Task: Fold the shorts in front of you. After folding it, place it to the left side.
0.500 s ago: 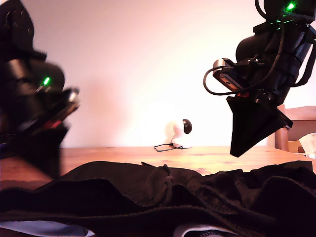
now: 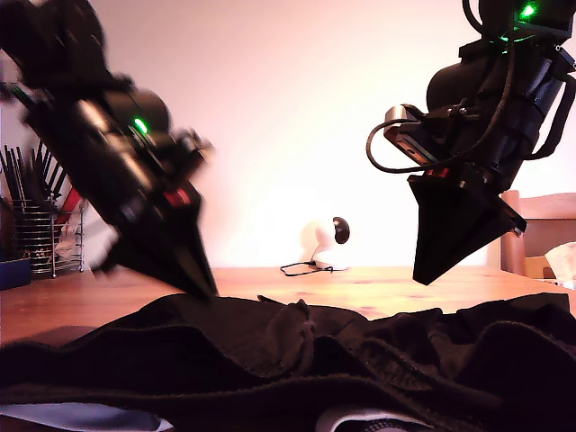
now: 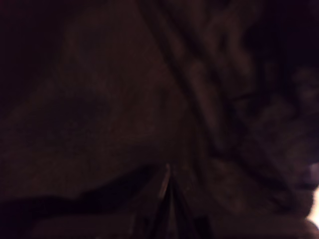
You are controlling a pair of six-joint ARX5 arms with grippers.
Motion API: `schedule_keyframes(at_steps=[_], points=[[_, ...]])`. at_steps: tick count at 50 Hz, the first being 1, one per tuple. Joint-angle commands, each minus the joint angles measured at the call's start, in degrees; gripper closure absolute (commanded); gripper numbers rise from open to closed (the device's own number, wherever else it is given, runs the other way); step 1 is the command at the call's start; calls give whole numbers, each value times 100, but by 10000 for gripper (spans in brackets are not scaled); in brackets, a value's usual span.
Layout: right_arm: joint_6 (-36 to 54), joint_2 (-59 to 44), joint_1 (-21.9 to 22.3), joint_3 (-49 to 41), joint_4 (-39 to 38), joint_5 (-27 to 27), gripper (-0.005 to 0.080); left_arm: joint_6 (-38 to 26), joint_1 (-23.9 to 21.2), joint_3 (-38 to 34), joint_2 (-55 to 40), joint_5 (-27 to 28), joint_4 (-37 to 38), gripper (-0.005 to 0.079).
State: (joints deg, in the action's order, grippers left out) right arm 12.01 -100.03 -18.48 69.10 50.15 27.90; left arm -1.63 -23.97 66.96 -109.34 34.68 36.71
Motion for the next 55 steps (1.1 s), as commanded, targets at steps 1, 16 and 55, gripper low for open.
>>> schedule_keyframes(at_steps=[1,16,55], points=[[-7,11,-26,-85,-17,2,762,11,22,-52,-168,-144,9,766],[-380,11,-26,-85,-79,-496,752,-201,284,-50,-210,-1451,68,766],[-765,11,-26,-83,-584,-748,548,-1128,468,1220,20,-3156,1604,766]])
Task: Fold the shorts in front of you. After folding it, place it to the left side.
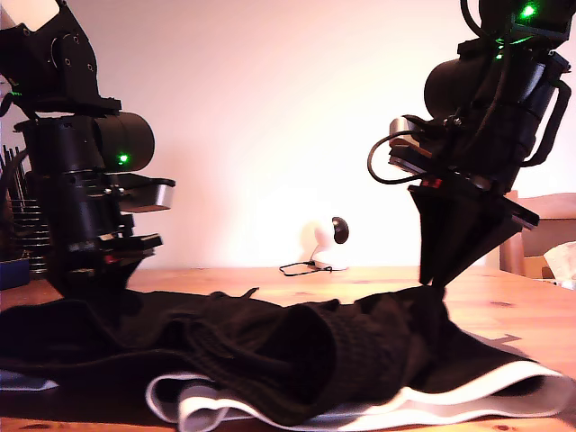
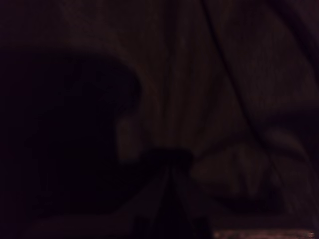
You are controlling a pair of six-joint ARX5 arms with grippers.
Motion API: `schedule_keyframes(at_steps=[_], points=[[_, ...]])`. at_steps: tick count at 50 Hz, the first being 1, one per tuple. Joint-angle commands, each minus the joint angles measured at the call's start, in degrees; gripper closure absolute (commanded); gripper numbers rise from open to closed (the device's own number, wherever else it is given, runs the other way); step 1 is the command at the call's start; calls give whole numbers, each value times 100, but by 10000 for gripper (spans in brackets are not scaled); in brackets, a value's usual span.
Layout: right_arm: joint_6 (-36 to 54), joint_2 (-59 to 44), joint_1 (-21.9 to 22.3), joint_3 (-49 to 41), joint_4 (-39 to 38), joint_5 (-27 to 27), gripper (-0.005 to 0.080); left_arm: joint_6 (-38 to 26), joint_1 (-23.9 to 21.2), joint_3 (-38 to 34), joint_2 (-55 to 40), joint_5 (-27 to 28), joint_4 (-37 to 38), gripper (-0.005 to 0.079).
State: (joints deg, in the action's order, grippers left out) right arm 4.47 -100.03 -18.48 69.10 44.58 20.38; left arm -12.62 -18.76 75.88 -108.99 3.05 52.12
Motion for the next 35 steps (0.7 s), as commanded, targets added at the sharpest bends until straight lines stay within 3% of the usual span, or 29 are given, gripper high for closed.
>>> schedule_keyframes(at_steps=[1,10,16,28,35], points=[[-11,11,-26,-83,-35,4,543,-28,-61,411,13,9,127,766],[-24,11,-26,-83,-68,4,476,269,-225,1113,101,20,688,766],[-332,11,-17,-83,-203,13,384,595,-442,1187,101,505,772,737],[-785,-22,61,-83,-428,-11,293,632,-1128,1187,101,1095,374,681],[-813,-81,37,-83,-726,-586,254,643,-1502,1187,96,1174,52,681]])
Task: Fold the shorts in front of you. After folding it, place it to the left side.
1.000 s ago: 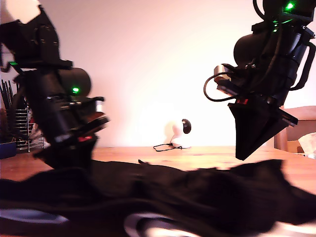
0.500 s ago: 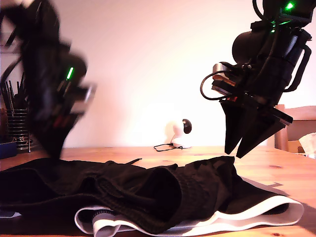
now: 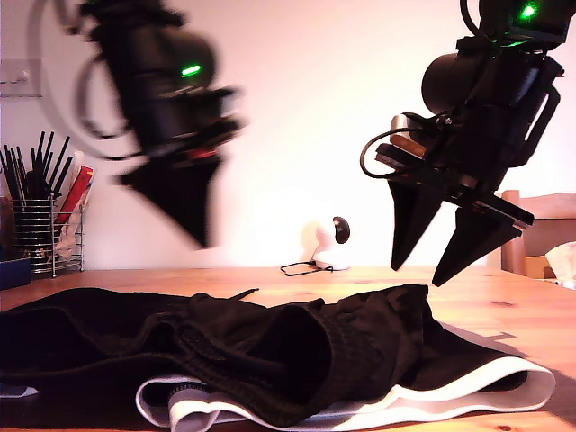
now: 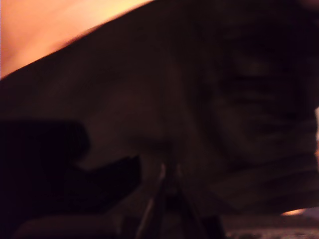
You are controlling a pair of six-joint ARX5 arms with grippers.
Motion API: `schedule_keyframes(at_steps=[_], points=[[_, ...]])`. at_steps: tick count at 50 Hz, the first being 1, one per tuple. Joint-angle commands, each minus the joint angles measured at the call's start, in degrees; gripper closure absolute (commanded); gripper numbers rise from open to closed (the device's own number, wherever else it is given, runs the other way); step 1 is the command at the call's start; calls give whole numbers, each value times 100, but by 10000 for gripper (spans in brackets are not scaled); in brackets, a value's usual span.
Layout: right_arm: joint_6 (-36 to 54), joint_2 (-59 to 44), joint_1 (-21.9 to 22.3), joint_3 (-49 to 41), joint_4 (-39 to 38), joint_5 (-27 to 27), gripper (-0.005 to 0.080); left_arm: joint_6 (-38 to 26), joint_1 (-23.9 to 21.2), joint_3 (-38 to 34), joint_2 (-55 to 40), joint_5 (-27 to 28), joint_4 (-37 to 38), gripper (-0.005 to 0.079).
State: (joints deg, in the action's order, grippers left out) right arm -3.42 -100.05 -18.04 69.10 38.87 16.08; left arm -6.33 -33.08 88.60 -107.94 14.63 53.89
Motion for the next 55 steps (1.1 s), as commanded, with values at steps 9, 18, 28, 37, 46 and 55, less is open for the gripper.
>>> schedule_keyframes(at_steps=[9,18,28,37,46,55], points=[[-151,-79,-31,-72,-815,-267,260,20,-238,-85,-9,13,-328,681],[-413,-79,-33,-72,-977,-160,260,35,-227,-85,-9,15,-319,681],[-876,-144,-15,-72,-448,-313,106,33,-236,-85,-9,63,-317,681],[-1058,-382,-22,-72,-249,-505,22,33,-256,-85,-9,175,-433,681],[-1250,-680,-107,-72,-282,-358,22,31,-258,-85,-9,188,-428,682],[-1311,-992,-107,-72,-299,-264,22,28,-304,-85,-13,245,-444,683]])
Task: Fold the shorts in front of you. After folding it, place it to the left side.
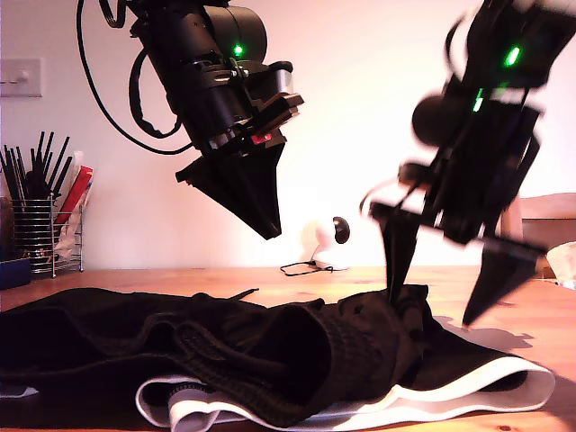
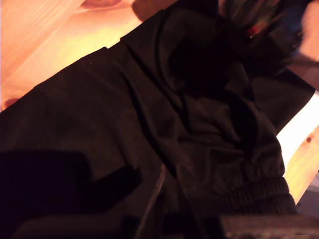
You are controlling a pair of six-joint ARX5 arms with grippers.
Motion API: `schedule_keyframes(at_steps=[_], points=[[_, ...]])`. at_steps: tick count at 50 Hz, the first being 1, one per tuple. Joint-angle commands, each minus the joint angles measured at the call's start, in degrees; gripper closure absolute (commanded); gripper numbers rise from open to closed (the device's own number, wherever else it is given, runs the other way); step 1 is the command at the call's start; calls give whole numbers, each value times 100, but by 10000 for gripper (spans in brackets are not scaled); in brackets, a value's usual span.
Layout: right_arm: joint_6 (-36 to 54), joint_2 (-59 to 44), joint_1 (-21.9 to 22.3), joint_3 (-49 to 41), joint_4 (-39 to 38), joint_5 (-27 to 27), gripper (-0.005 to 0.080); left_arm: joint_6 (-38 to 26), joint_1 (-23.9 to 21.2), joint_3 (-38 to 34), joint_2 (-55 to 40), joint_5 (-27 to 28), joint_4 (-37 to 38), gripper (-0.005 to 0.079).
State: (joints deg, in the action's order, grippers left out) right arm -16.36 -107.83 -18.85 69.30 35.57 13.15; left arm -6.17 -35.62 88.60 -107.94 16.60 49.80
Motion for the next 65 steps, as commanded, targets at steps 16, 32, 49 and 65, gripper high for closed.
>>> schedule_keyframes(at_steps=[16,32,49,65], points=[[-20,-511,-195,-92,160,476,23,-28,-101,-94,-354,105,-260,683],[-33,-538,-402,-92,468,640,92,-28,-101,-94,-496,114,-197,683],[310,-538,-400,-92,590,529,706,-28,-48,-94,-498,107,4,683],[695,-538,-343,-92,774,-173,765,-105,44,-94,-496,74,212,683]])
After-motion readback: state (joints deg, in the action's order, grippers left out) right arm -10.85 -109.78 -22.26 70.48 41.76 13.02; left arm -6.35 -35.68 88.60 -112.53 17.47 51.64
